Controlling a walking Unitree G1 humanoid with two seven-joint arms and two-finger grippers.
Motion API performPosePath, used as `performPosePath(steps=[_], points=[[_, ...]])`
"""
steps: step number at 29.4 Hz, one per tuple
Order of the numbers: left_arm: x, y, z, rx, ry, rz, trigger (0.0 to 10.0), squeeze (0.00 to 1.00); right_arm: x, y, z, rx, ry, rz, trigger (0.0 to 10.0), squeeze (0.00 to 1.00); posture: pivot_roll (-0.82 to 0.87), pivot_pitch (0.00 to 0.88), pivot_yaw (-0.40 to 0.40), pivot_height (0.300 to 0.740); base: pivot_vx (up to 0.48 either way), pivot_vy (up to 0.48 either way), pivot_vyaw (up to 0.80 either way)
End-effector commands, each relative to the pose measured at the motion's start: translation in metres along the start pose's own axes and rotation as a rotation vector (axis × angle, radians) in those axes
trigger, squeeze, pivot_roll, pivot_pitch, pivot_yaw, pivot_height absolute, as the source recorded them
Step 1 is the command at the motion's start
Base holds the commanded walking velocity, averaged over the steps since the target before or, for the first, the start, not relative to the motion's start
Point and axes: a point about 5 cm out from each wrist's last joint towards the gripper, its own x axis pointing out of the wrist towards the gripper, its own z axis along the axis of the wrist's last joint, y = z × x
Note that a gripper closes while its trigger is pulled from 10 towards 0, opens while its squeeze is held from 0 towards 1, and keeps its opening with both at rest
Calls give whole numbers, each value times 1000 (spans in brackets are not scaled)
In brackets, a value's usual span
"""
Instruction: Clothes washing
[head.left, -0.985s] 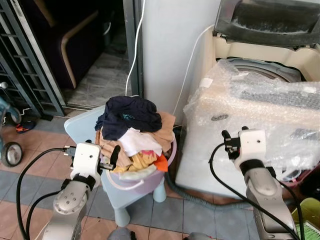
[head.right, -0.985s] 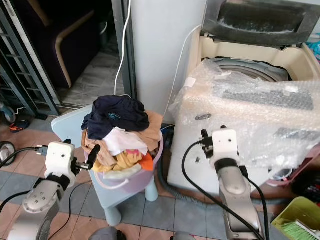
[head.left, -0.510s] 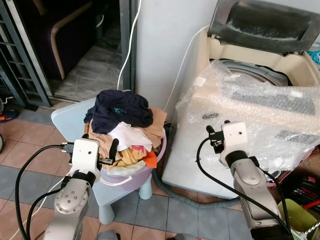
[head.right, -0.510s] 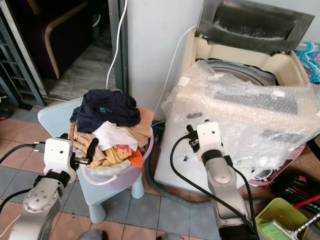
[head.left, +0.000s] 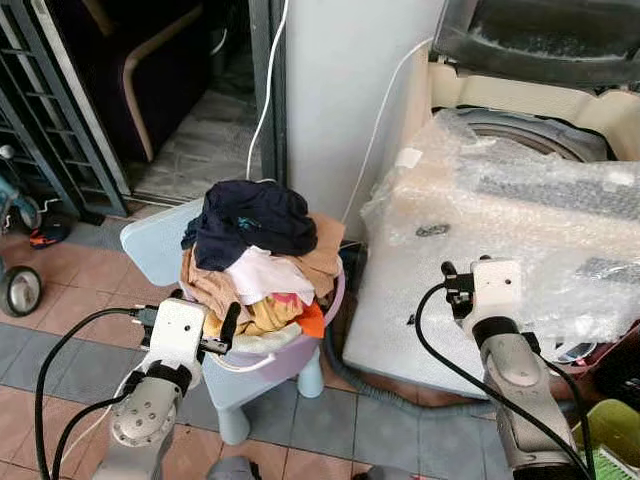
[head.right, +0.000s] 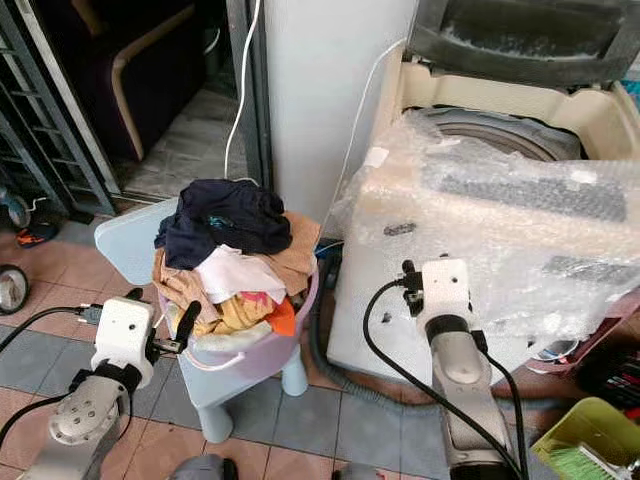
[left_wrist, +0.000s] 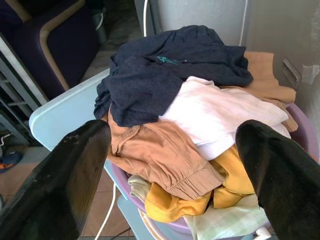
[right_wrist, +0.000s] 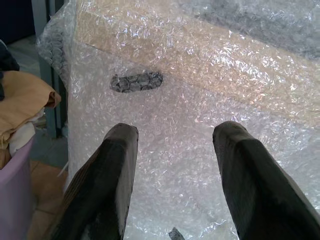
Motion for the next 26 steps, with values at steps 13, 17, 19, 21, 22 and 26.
performPosePath(steps=[13, 17, 19, 21, 22, 26], points=[[5, -14, 3, -79, -25, -89, 10000, 0, 0, 6, 20, -13, -82, 76, 10000, 0, -51, 0, -10, 740, 42, 0, 800], [8, -12, 3, -77, -20, -79, 10000, 0, -1, 2, 18, -20, -73, 73, 10000, 0, -53, 0, -9, 740, 129, 0, 791], [9, -11, 5, -85, -26, -80, 10000, 0, -1, 2, 18, -18, -71, 72, 10000, 0, -54, 5, -7, 740, 0, 0, 775], [10, -13, 6, -115, -29, -100, 10000, 0, -1, 4, 18, -13, -70, 77, 10000, 0, -52, 6, -8, 740, 152, 0, 756], [10, -13, 6, -115, -29, -100, 10000, 0, -1, 4, 18, -13, -70, 77, 10000, 0, -52, 6, -8, 740, 304, 0, 738], [17, -14, 15, -143, -64, -100, 10000, 0, 4, 13, 24, -2, -91, 118, 10000, 0, -49, 3, -7, 740, 406, 0, 263]])
